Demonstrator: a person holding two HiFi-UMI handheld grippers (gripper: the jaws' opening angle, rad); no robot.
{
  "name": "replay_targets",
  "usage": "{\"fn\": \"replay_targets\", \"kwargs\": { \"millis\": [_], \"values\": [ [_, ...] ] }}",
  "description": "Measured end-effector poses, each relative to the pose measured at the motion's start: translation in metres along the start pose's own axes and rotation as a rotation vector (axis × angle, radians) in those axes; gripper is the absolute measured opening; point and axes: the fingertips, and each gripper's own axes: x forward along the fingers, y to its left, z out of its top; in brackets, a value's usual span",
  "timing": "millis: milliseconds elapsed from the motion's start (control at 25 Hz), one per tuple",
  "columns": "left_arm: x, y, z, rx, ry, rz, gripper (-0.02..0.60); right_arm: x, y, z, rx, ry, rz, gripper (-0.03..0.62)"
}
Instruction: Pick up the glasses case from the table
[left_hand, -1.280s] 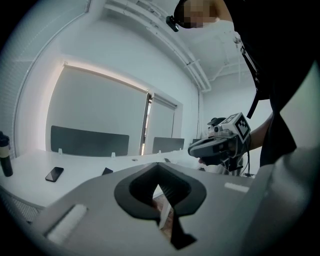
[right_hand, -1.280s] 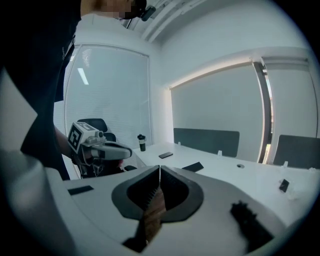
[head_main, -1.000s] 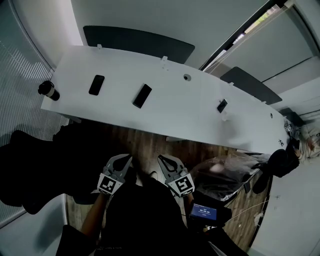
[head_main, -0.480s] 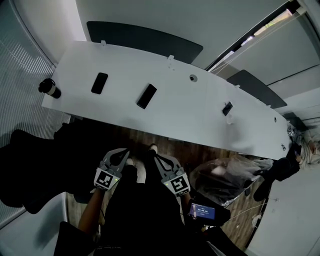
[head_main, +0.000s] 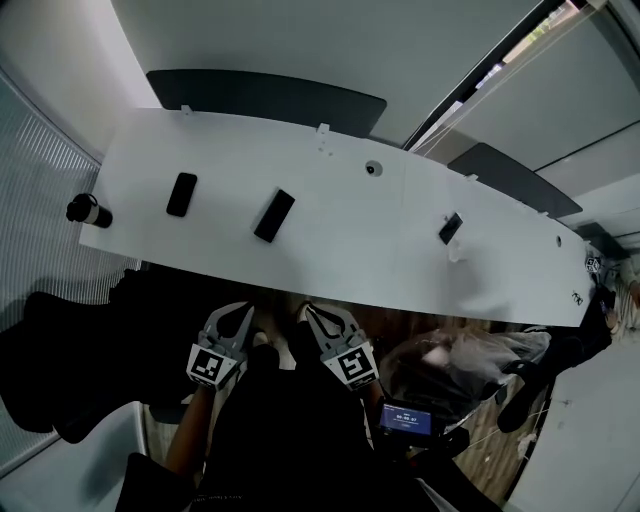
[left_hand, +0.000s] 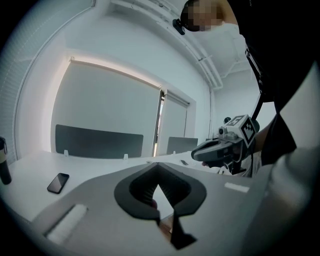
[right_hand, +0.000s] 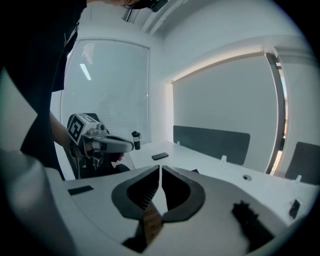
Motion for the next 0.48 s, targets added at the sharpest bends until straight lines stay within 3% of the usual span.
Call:
{"fn": "replay_targets", "kwargs": {
  "millis": [120, 240, 480],
  "values": [
    [0.026, -0.001, 0.011, 0.007, 0.003, 0.014, 0.003, -0.003, -0.027, -0.007, 0.013, -0.011, 0.005, 0.008],
    [0.048, -0.002, 0.010, 0.069, -0.018, 0.009, 0.003, -0.004, -0.052, -0.016, 0.028, 0.001, -0.002, 0.008],
    [0.074, -0.008, 0.008, 0.060, 0.035, 0.049, 0.003, 0.009, -0.093, -0.020, -0.037, 0.025, -0.006, 0.009]
  ]
}}
